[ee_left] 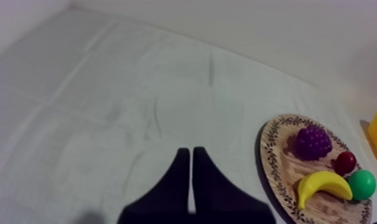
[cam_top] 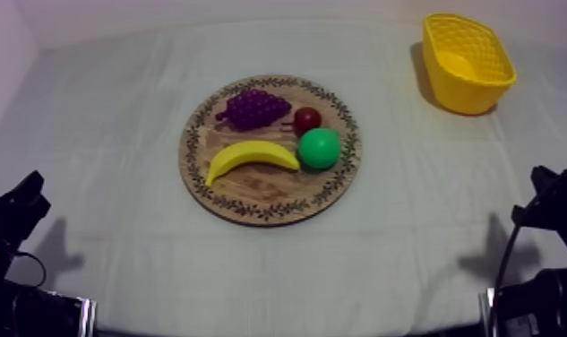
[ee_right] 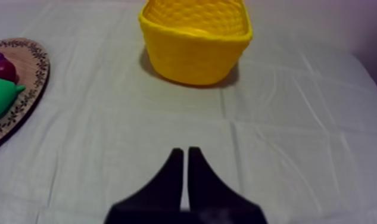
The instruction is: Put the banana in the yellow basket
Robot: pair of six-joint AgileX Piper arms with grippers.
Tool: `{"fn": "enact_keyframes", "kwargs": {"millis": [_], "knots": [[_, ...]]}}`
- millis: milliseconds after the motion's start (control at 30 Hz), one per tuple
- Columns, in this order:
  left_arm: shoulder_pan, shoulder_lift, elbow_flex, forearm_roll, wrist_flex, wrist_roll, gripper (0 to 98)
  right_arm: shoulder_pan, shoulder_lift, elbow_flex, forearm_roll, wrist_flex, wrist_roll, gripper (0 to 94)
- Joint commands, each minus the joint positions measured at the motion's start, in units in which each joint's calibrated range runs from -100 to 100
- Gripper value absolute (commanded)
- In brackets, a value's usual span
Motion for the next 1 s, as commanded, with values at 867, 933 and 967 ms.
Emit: {"fn": "enact_keyframes", "kwargs": {"millis": [867,933,967], "knots": [[0.0,0.0,0.0,-0.01,0.0,0.0,0.1,-21.6,53.6,-59.7,-4.1,7.9,9.8,0.2],[0.0,0.0,0.0,-0.01,0.0,0.0,0.1,-24.4,56.7,-62.5,-3.5,9.2,10.1,0.2],[0.0,0.0,0.0,-0.01,0.0,0.0,0.1,-25.7,58.2,-63.8,-3.2,9.8,10.3,0.3]]}}
